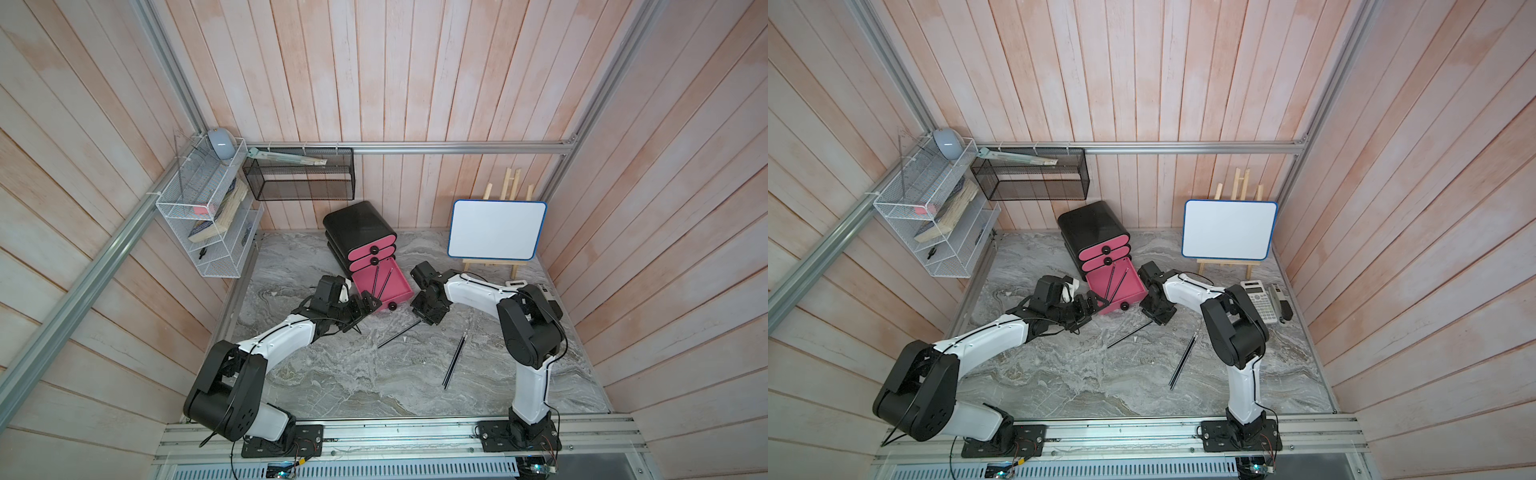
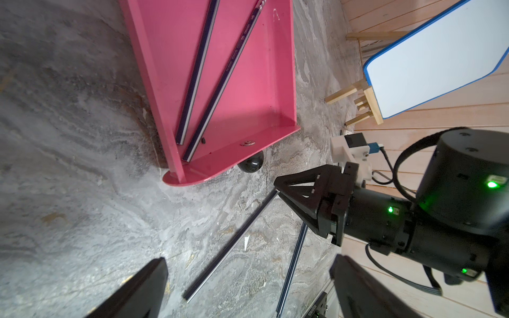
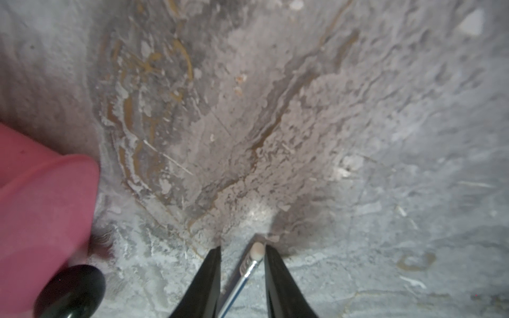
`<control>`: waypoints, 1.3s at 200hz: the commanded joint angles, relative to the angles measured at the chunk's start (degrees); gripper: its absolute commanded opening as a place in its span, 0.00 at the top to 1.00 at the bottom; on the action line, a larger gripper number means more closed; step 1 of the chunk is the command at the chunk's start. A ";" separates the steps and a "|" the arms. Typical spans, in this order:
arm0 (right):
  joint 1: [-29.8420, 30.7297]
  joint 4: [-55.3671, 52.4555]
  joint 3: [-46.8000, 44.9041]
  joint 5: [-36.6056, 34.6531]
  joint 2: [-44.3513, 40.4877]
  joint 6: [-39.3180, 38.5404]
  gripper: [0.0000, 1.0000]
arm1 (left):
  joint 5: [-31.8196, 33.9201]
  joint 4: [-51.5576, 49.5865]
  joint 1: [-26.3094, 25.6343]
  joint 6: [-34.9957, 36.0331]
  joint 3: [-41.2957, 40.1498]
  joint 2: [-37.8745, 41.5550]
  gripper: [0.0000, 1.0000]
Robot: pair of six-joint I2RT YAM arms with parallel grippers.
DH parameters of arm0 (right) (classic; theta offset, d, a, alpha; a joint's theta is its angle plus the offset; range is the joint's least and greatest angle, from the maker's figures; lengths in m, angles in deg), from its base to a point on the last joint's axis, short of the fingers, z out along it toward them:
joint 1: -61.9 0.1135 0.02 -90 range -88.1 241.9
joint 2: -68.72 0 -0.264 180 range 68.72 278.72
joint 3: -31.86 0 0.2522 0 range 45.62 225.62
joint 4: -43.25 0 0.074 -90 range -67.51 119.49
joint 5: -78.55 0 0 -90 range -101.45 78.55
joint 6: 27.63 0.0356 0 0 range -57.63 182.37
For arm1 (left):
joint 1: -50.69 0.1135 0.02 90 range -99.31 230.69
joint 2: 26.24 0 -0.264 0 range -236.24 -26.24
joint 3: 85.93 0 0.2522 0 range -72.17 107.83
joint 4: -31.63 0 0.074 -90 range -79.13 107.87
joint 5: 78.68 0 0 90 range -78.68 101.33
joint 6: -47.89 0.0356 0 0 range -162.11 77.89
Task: Please place the pencils in the drawer according to their color
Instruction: Pick up the pencil from the center of the board.
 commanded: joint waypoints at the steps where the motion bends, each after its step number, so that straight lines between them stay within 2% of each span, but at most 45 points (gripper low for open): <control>1: 0.55 -2.56 -1.19 0.31 2.67 -0.40 0.70 | -0.72 1.18 0.36 -0.16 -1.01 0.26 0.00; 54: 0.52 -3.11 -1.77 0.13 3.43 -1.51 0.80 | -0.68 1.40 0.35 -0.34 -1.47 0.62 0.01; 96: 0.47 -2.84 -2.35 -0.15 3.62 -2.07 0.93 | -0.49 0.87 0.49 -0.34 -1.43 1.09 0.01; 109: 0.47 -2.42 -2.62 -0.16 3.46 -2.24 1.00 | -0.48 0.69 0.44 -0.34 -1.46 1.33 0.01; 140: 0.53 -0.25 -3.68 -0.15 1.72 -3.13 1.00 | -0.23 -0.43 0.44 -0.20 -1.36 1.80 0.00; 214: -0.40 5.86 -8.78 -0.21 -10.30 -4.18 1.00 | -0.13 -3.69 0.52 -0.42 -1.43 3.29 0.01; 260: -1.63 7.63 -6.62 0.84 -14.67 -4.64 1.00 | 0.13 -4.16 0.71 -1.63 -0.95 2.96 0.00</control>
